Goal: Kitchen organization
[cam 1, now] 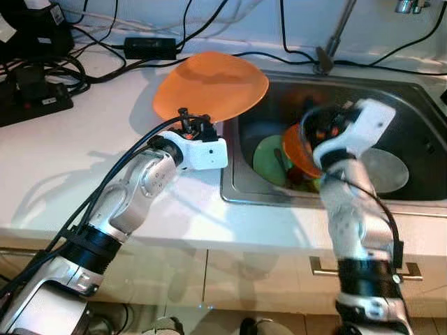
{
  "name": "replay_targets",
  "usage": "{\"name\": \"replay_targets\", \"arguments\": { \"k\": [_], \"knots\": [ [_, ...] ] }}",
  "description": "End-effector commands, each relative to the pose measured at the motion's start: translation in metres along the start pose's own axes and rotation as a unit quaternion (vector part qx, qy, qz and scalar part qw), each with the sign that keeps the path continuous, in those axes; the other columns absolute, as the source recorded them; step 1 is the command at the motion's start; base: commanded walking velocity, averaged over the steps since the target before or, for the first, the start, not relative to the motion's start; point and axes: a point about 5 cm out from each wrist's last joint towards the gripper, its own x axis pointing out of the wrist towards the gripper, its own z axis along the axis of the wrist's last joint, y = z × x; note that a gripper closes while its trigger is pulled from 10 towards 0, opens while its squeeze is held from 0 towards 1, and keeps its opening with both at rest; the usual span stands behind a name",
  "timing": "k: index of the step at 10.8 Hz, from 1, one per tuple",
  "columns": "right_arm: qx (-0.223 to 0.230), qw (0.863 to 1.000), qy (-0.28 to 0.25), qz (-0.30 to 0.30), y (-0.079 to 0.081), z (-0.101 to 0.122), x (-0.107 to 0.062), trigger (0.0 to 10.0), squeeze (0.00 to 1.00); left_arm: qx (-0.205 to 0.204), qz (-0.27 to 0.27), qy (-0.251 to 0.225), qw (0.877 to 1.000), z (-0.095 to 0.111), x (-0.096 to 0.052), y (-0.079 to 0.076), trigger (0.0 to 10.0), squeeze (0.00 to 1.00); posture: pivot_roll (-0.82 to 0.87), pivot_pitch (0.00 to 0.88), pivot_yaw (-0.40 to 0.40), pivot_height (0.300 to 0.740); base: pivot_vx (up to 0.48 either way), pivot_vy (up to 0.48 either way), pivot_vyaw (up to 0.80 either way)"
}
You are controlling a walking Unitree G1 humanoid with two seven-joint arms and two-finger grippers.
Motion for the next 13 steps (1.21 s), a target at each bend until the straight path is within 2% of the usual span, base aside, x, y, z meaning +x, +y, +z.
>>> {"name": "replay_targets", "arguments": {
  "k": [1, 2, 4, 8, 9, 13],
  "knots": [
    [0.027, 1.0, 0.004, 0.002, 0.001, 0.003, 0.0, 10.0, 1.0, 0.005, 0.029, -0.02, 0.999, 0.01, 0.0, 0.009, 10.0, 0.0, -0.01, 0.072, -0.091, 0.74, 0.0, 0.0, 0.0],
    [0.084, 0.996, 0.026, 0.007, 0.004, -0.002, 0.0, 10.0, 1.0, 0.004, 0.029, -0.023, 0.999, 0.013, 0.001, 0.008, 10.0, 0.0, -0.01, 0.074, -0.091, 0.74, 0.0, 0.0, 0.0],
    [0.127, 0.99, 0.052, 0.031, 0.009, -0.005, -0.001, 10.0, 1.0, 0.004, 0.026, -0.027, 0.999, 0.015, 0.001, 0.007, 10.0, 0.0, -0.01, 0.077, -0.099, 0.74, 0.0, 0.0, 0.0],
    [0.154, 0.984, 0.075, 0.054, 0.017, -0.008, -0.001, 10.0, 1.0, 0.004, 0.018, -0.05, 0.999, 0.024, 0.002, 0.005, 10.0, 0.0, -0.01, 0.07, -0.101, 0.74, 0.0, 0.0, 0.0],
    [0.158, 0.983, 0.079, 0.058, 0.018, -0.009, -0.001, 10.0, 0.0, 0.005, 0.015, -0.06, 0.998, 0.027, 0.002, 0.004, 10.0, 0.0, -0.01, 0.067, -0.101, 0.74, 0.0, 0.0, 0.0],
    [0.183, 0.978, 0.083, 0.062, 0.019, -0.009, 0.0, 10.0, 0.0, 0.005, 0.007, -0.081, 0.997, 0.034, 0.002, 0.0, 10.0, 0.0, 0.0, 0.057, -0.106, 0.74, 0.0, 0.0, 0.0]
  ]
}}
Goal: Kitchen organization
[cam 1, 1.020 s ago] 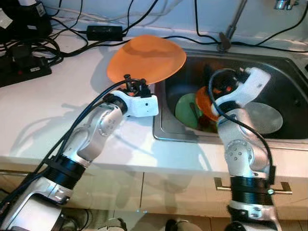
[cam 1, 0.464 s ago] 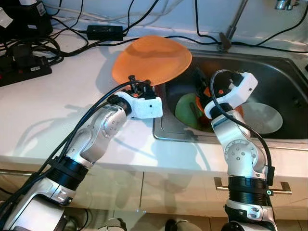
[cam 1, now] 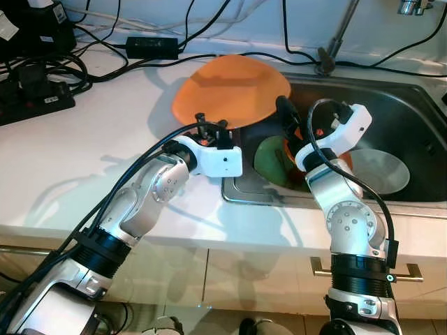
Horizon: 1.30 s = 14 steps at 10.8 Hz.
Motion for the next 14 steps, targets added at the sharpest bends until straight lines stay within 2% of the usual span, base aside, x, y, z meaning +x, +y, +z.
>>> {"name": "replay_targets", "arguments": {
  "k": [1, 5, 6, 7, 14],
  "knots": [
    [0.009, 1.0, -0.001, 0.007, 0.002, 0.003, 0.002, 10.0, 0.0, 0.003, 0.017, -0.033, 0.999, 0.014, -0.001, 0.007, 10.0, 0.0, 0.0, 0.059, -0.11, 0.74, 0.0, 0.0, 0.0],
    [0.01, 1.0, 0.0, -0.004, -0.001, 0.001, 0.005, 10.0, 0.0, -0.003, 0.03, -0.055, 0.998, 0.02, -0.002, 0.01, 10.0, 0.0, 0.0, 0.064, -0.111, 0.74, 0.0, 0.0, 0.0],
    [0.01, 1.0, 0.0, -0.008, -0.002, 0.001, 0.006, 7.7, 0.0, -0.003, 0.031, -0.056, 0.998, 0.02, -0.002, 0.01, 10.0, 0.0, 0.01, 0.067, -0.111, 0.74, 0.0, 0.0, 0.0],
    [0.011, 1.0, -0.003, -0.012, -0.003, 0.001, 0.007, 0.0, 0.0, -0.003, 0.032, -0.056, 0.998, 0.02, -0.002, 0.01, 10.0, 0.0, 0.01, 0.067, -0.112, 0.74, 0.0, 0.0, 0.0],
    [0.032, 0.999, -0.006, -0.016, -0.001, 0.0, 0.013, 0.0, 0.0, 0.002, 0.031, -0.065, 0.997, 0.023, -0.002, 0.011, 10.0, 0.0, 0.01, 0.075, -0.11, 0.74, 0.0, 0.0, 0.0]
  ]
}}
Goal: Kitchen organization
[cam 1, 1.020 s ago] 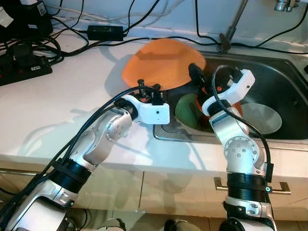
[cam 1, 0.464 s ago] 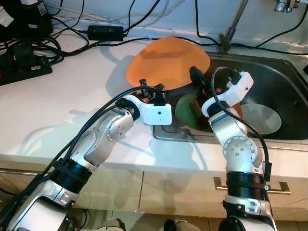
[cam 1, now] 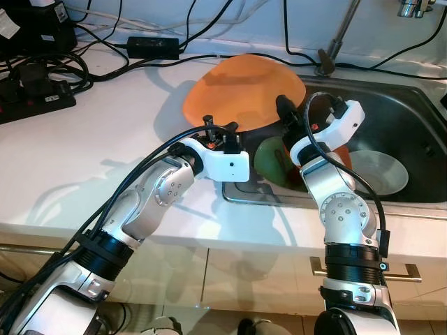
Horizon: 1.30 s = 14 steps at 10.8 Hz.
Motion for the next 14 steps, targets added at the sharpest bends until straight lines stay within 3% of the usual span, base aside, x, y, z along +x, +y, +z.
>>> {"name": "replay_targets", "arguments": {
  "k": [1, 14],
  "knots": [
    [0.01, 1.0, -0.005, -0.011, -0.0026, 0.0014, 0.0014, 0.0, 0.0, 0.008, 0.027, -0.032, 0.999, 0.0124, -0.0004, 0.0104, 10.0, 0.0, 0.01, 0.075, -0.111, 0.74, 0.0, 0.0, 0.0],
    [0.034, 0.999, 0.0, -0.017, -0.0047, -0.0021, 0.0015, 0.0, 0.0, 0.033, 0.052, -0.025, 0.998, 0.009, -0.0012, 0.0172, 10.0, 0.0, 0.01, 0.078, -0.113, 0.74, 0.0, 0.0, 0.0]
  ]
}}
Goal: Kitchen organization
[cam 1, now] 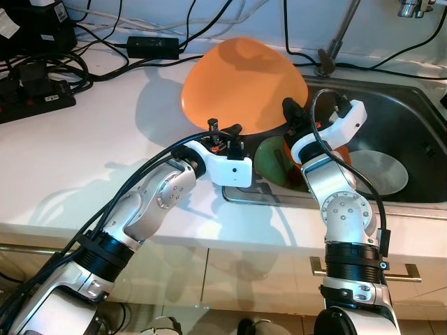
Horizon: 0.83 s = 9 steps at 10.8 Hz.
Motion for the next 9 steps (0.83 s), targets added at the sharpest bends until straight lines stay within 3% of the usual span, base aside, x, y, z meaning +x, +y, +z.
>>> {"name": "replay_targets", "arguments": {
  "k": [1, 2, 9],
  "knots": [
    [0.002, 1.0, 0.005, -0.02, -0.006, -0.003, 0.0, 0.0, 0.0, 0.006, 0.052, -0.01, 0.999, 0.004, -0.001, 0.02, 10.0, 0.0, 0.01, 0.078, -0.113, 0.74, 0.0, 0.0, 0.0],
    [0.004, 1.0, 0.005, -0.021, -0.006, -0.003, 0.0, 0.0, 0.0, -0.003, 0.055, -0.012, 0.998, 0.004, -0.001, 0.02, 10.0, 1.0, 0.01, 0.077, -0.111, 0.74, 0.0, 0.0, 0.0],
    [0.053, 0.993, -0.068, -0.076, -0.022, 0.02, 0.001, 0.0, 0.0, -0.019, 0.047, -0.014, 0.999, 0.005, -0.002, 0.017, 10.0, 1.0, 0.01, 0.076, -0.111, 0.74, 0.0, 0.0, 0.0]
  ]
}}
